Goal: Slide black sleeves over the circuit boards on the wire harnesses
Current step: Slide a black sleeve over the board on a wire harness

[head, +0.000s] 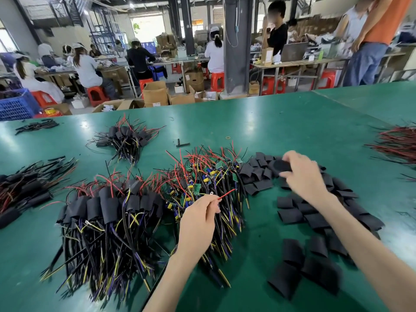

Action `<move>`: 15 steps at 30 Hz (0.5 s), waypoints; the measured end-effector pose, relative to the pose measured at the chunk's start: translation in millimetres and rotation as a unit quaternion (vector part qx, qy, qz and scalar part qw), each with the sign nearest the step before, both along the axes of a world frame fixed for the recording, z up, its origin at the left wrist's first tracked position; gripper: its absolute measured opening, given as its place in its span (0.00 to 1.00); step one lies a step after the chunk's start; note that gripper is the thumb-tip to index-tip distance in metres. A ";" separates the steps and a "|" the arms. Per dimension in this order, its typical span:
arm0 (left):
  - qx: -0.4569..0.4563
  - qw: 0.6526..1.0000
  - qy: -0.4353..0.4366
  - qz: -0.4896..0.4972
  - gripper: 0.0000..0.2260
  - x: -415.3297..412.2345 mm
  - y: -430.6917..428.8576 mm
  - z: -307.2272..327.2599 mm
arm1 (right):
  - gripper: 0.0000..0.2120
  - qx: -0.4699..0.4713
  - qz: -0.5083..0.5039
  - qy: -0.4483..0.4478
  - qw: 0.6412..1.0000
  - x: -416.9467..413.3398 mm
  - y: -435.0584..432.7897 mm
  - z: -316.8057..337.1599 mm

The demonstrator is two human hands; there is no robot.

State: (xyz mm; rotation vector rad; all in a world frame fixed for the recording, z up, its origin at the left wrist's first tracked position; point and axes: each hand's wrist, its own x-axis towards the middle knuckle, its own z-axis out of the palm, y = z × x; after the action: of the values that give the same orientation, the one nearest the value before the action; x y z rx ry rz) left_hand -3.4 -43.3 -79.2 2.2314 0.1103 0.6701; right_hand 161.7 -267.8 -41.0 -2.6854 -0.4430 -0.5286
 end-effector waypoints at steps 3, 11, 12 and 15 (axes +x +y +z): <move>-0.028 1.000 -0.014 -0.003 0.08 -0.2 0.8 -1.3 | 0.14 0.107 0.152 0.053 0.981 -38.7 30.1 -4.9; -0.014 1.000 0.002 -0.020 0.08 -5.9 -0.7 -0.2 | 0.16 0.175 0.235 0.076 0.953 -79.1 53.7 -14.9; -0.007 1.000 0.003 -0.022 0.08 -6.8 -1.4 1.0 | 0.16 0.173 0.236 0.073 0.953 -80.1 53.3 -13.9; 0.031 0.999 0.012 -0.017 0.08 -9.7 -2.8 3.3 | 0.16 0.141 0.242 0.042 0.959 -84.3 51.2 -12.5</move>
State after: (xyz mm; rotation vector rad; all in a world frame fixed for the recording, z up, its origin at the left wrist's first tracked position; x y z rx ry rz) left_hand -13.1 -46.1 -75.9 2.2965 0.0626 0.6363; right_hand 77.4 -216.6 -53.5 -2.2074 -0.8948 -0.3030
